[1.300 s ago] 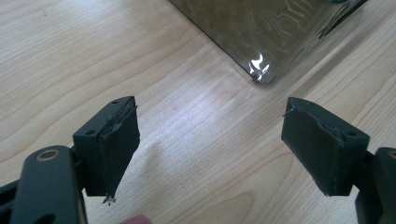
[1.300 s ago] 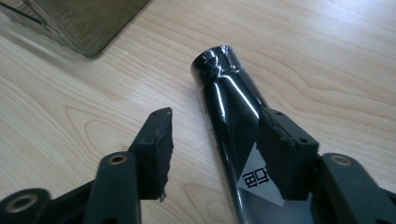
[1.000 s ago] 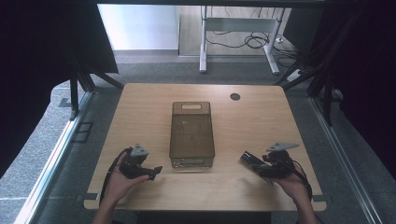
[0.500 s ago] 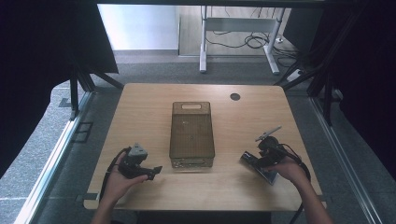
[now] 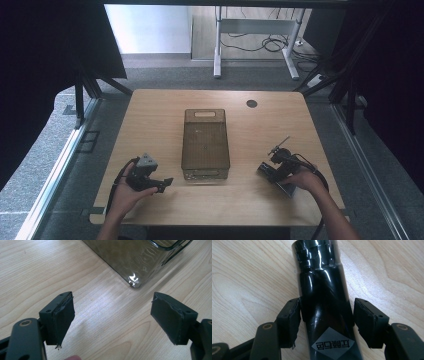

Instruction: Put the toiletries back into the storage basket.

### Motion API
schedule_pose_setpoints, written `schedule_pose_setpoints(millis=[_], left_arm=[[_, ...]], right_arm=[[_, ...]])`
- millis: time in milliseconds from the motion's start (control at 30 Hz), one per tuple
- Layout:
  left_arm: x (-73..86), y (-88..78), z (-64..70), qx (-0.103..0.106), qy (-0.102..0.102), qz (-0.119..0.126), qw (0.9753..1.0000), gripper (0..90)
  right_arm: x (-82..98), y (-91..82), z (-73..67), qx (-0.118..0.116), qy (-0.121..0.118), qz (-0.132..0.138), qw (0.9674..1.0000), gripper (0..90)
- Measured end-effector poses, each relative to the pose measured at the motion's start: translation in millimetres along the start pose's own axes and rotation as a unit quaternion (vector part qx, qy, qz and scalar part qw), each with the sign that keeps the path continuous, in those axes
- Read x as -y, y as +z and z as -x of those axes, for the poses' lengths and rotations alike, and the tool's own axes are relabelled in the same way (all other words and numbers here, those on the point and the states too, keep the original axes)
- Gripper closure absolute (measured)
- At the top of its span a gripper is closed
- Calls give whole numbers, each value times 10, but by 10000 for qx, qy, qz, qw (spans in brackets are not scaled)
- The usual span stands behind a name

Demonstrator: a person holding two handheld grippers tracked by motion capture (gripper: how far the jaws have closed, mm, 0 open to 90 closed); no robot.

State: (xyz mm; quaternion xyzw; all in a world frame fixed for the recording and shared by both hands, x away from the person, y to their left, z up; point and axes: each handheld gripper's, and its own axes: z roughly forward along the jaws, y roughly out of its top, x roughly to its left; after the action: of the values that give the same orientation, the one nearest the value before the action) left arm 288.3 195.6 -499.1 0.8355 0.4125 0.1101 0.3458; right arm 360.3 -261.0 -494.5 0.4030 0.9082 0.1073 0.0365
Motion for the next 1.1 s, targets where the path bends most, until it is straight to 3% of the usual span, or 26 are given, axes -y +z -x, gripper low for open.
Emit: schedule_pose_setpoints(millis=[333, 567, 700, 1100], left_arm=[[6, 18, 7, 12, 21, -66, 10000, 196], [-2, 38, 35, 47, 72, -113, 9999, 196], [-5, 50, 58, 54, 99, -130, 9999, 196], [1, -1, 13, 4, 28, -42, 10000, 196]], right_arm=[[-66, 79, -16, 49, -252, -293, 9992, 418], [-75, 86, -14, 63, -255, -321, 9991, 444], [-141, 80, 6, -11, -37, -649, 9979, 455], [-217, -83, 85, -297, 272, -718, 9966, 463]])
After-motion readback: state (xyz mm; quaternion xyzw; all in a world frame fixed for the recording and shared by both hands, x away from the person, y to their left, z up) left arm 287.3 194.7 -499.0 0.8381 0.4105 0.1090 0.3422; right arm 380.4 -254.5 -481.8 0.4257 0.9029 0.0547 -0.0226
